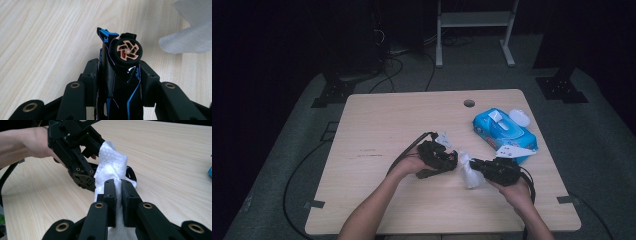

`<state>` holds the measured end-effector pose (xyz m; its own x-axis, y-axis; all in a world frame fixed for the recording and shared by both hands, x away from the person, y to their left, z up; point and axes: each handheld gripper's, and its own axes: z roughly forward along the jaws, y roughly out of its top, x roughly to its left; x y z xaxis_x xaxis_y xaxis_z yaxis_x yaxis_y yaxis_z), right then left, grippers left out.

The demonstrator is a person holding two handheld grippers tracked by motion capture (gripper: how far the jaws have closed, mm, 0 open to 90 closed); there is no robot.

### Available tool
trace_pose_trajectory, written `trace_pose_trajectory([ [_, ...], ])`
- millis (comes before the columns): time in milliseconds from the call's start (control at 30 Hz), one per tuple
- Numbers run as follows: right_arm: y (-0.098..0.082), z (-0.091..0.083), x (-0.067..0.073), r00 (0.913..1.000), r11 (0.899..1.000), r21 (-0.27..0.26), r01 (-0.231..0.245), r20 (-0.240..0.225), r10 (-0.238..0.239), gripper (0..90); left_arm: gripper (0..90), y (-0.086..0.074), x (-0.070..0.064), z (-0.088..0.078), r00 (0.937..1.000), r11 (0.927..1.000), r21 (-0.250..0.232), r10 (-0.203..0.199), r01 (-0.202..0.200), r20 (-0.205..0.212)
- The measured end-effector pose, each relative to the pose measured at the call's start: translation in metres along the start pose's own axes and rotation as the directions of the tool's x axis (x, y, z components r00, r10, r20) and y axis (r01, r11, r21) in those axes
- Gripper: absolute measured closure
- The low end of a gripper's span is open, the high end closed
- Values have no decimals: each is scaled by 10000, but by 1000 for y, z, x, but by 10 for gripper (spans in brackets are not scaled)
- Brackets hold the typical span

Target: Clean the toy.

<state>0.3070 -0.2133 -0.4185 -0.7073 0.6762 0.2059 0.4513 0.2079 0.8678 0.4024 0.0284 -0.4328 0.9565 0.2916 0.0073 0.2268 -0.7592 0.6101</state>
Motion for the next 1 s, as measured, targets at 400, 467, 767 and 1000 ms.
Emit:
trace_pose_trajectory([
  [400,-2,4,-1,10000,9999,125,-1,43,1,825,475,-6,3,-23,9981,9971,-637,-397,427,479],
  [467,-1,4,-1,10000,10000,76,-58,8,58,825,471,-11,4,-30,9966,9939,-907,-584,635,574],
  [767,0,4,3,9999,9999,85,73,-77,-73,825,464,-33,15,-55,9879,9733,-1768,-1349,1466,762],
  [1000,1,3,4,9999,9999,50,128,-85,-127,822,454,-46,21,-50,9779,9642,-1712,-1894,2023,886],
])
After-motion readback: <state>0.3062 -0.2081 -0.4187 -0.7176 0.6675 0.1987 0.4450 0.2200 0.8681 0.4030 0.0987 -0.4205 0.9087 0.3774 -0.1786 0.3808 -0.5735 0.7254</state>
